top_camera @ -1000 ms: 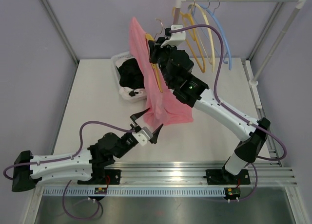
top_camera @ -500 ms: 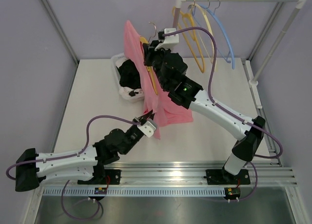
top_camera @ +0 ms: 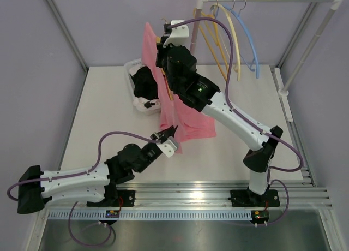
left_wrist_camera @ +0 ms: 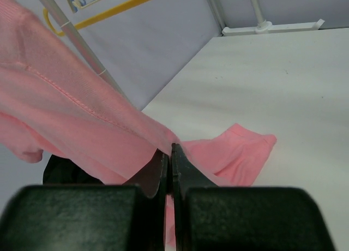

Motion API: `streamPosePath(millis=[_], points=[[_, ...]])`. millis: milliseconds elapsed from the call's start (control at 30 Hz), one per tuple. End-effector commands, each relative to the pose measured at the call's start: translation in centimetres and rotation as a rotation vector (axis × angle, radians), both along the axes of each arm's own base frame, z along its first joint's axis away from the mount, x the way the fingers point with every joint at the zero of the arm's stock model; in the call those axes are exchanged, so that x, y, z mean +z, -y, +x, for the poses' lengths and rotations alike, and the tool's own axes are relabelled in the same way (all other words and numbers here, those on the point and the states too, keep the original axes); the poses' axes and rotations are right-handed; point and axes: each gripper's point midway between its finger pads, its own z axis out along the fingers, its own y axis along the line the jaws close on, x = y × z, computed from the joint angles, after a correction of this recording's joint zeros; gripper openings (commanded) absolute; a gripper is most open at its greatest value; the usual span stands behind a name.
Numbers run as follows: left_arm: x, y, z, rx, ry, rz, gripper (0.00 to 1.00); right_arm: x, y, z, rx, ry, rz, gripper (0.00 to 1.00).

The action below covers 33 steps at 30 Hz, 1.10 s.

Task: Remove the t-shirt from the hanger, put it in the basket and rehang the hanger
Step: Remove the tshirt from the hanger

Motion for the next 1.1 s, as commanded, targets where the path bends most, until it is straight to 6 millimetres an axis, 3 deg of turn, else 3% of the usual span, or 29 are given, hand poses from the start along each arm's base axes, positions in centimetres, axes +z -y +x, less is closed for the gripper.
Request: streamPosePath(millis=[0,200,400,433,633,733,933,1033,1067], points=[[0.2,1.7,-2.5,-0.126,0.051,0.018,0.00,2.6,1.6,-0.7,-0.052,0.001,0.031,0.00],[-3.0,3.9,-6.6,-0.271,0.139,0.180,0.00,3.0,1.6,-0.4,-0.067,0.019,0.032,0.00],[-6.2,5.5,-9.0,-0.412,0.148,0.324,0.00,3.9,2.2,-1.0,-0.047,0.027,0.027,0.00],[-7.5,5.5,-9.2,-0.434,0.131,0.384,0.00,4.1,2.2,-1.2,-0.039,0.028,0.029,0.00],[-12.2,6.8,-8.5,-0.417,0.106,0.593,0.00,4.6,3.2,-2.3,-0.019,0.016,0.017,0.00],[-13.1,7.1,-7.7,-0.365,0.107,0.614,0.00,4.6,3.8,-2.9,-0.010,0.011,0.013,0.00],[-9.2,6.5,-5.3,-0.249,0.076,0.439,0.00,4.7,5.3,-4.9,0.043,-0.023,0.010,0.00],[-6.2,5.3,-3.2,-0.204,0.002,0.294,0.00,4.1,6.0,-6.0,0.076,-0.052,-0.002,0.00],[-4.3,4.2,-1.7,-0.163,-0.009,0.227,0.00,3.6,6.5,-6.5,0.079,-0.070,-0.011,0.00]])
